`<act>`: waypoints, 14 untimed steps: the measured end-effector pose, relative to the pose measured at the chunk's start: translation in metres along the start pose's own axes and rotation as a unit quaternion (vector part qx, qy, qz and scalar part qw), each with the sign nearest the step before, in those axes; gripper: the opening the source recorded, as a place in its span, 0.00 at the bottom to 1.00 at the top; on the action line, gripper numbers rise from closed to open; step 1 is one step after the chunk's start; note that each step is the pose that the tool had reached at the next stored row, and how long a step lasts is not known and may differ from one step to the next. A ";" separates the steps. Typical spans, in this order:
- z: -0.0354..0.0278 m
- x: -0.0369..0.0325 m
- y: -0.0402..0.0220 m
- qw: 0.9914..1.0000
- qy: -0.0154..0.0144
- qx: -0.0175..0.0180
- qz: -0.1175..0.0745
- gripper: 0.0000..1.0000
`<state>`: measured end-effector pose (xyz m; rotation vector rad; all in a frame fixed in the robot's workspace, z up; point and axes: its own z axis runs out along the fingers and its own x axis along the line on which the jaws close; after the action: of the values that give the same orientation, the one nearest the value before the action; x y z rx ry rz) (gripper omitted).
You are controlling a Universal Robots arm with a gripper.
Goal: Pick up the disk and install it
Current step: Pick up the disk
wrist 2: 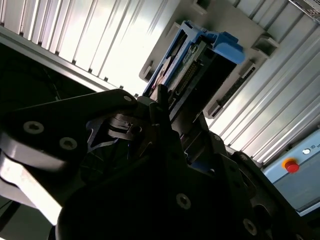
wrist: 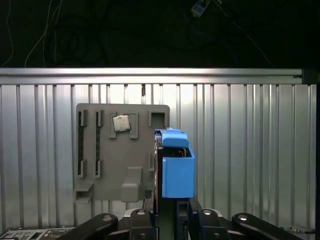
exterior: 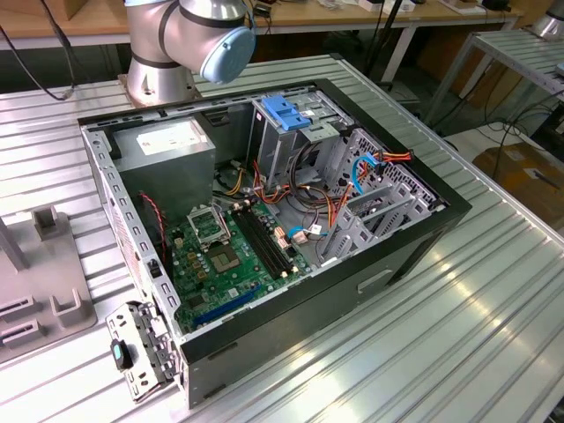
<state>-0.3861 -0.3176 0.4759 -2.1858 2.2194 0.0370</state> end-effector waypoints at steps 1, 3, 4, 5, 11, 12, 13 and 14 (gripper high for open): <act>0.0000 -0.0001 -0.0016 1.000 0.000 0.000 0.000 0.35; 0.0000 0.0000 -0.0017 1.000 0.000 0.000 0.000 0.35; 0.0000 0.0000 -0.0019 1.000 0.000 0.000 0.000 0.35; 0.0000 0.0000 -0.0018 1.000 0.000 0.000 0.000 0.35; -0.0024 -0.0001 -0.0019 1.000 0.000 0.000 0.000 0.35; -0.0034 -0.0001 -0.0018 1.000 0.000 0.000 0.000 0.35; -0.0035 -0.0002 -0.0019 1.000 0.000 0.000 0.000 0.35; -0.0035 -0.0002 -0.0019 1.000 0.000 0.000 0.000 0.35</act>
<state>-0.3843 -0.3176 0.4794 -2.1856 2.2193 0.0369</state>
